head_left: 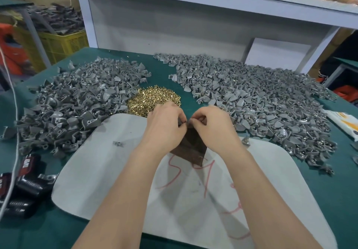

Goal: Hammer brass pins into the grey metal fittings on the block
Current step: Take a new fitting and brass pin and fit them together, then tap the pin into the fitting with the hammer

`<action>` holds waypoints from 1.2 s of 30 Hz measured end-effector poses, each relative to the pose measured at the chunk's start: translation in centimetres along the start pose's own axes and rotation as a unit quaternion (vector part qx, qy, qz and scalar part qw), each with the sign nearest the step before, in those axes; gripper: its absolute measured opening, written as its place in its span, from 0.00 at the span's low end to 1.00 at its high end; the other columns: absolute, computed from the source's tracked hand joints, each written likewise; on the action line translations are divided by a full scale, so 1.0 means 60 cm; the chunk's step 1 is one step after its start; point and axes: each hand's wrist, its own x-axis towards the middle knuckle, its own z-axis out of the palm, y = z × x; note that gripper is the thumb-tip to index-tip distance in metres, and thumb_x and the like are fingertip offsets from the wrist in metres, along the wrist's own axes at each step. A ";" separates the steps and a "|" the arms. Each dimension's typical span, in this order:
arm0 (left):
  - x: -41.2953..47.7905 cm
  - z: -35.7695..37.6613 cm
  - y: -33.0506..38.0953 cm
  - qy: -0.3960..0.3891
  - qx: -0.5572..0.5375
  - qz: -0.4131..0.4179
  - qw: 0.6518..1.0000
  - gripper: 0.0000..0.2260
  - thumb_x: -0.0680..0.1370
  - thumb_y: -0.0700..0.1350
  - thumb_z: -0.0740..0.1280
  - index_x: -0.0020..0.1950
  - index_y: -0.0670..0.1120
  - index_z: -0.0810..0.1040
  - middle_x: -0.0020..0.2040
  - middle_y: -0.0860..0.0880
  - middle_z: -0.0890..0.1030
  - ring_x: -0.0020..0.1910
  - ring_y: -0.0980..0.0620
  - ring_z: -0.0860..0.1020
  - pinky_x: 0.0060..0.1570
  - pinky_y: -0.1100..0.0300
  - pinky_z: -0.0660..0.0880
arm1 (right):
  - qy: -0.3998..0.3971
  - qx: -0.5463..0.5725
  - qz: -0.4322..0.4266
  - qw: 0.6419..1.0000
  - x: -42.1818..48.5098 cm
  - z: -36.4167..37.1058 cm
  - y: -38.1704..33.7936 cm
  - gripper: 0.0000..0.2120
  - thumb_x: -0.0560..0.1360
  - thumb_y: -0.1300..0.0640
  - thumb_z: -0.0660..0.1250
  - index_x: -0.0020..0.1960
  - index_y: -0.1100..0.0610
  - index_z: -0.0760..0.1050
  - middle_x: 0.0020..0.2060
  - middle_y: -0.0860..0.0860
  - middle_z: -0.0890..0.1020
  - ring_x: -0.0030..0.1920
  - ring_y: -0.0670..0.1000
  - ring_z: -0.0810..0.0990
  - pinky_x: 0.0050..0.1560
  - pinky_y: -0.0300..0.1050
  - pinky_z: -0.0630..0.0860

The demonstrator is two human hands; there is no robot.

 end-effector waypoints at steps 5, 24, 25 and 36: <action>-0.001 -0.002 0.003 0.000 0.001 0.003 1.000 0.07 0.77 0.45 0.67 0.39 0.53 0.73 0.51 0.52 0.74 0.55 0.47 0.72 0.57 0.49 0.69 | 0.012 0.023 0.022 0.999 0.002 0.004 -0.001 0.05 0.75 0.57 0.66 0.45 0.56 0.81 0.42 0.48 0.77 0.42 0.46 0.72 0.40 0.34 0.62; -0.002 0.000 0.003 -0.002 0.003 0.001 1.000 0.04 0.77 0.45 0.67 0.42 0.49 0.79 0.54 0.51 0.75 0.57 0.47 0.71 0.58 0.50 0.69 | 0.003 -0.002 -0.009 1.000 -0.003 -0.002 -0.005 0.06 0.76 0.59 0.64 0.49 0.57 0.80 0.45 0.50 0.75 0.48 0.51 0.75 0.50 0.40 0.67; -0.003 -0.001 0.003 0.000 0.001 0.002 1.000 0.03 0.76 0.45 0.68 0.42 0.50 0.79 0.53 0.52 0.75 0.57 0.47 0.72 0.58 0.50 0.69 | 0.017 0.028 0.008 0.999 -0.006 -0.008 0.004 0.07 0.77 0.58 0.64 0.51 0.56 0.80 0.46 0.50 0.76 0.47 0.49 0.75 0.51 0.38 0.68; -0.005 -0.008 0.004 -0.004 -0.016 -0.018 1.000 0.07 0.76 0.43 0.68 0.38 0.51 0.76 0.50 0.53 0.72 0.56 0.49 0.71 0.60 0.49 0.69 | -0.118 -0.118 0.171 0.971 -0.013 -0.023 0.071 0.10 0.76 0.54 0.63 0.50 0.61 0.75 0.42 0.57 0.79 0.42 0.57 0.76 0.40 0.43 0.69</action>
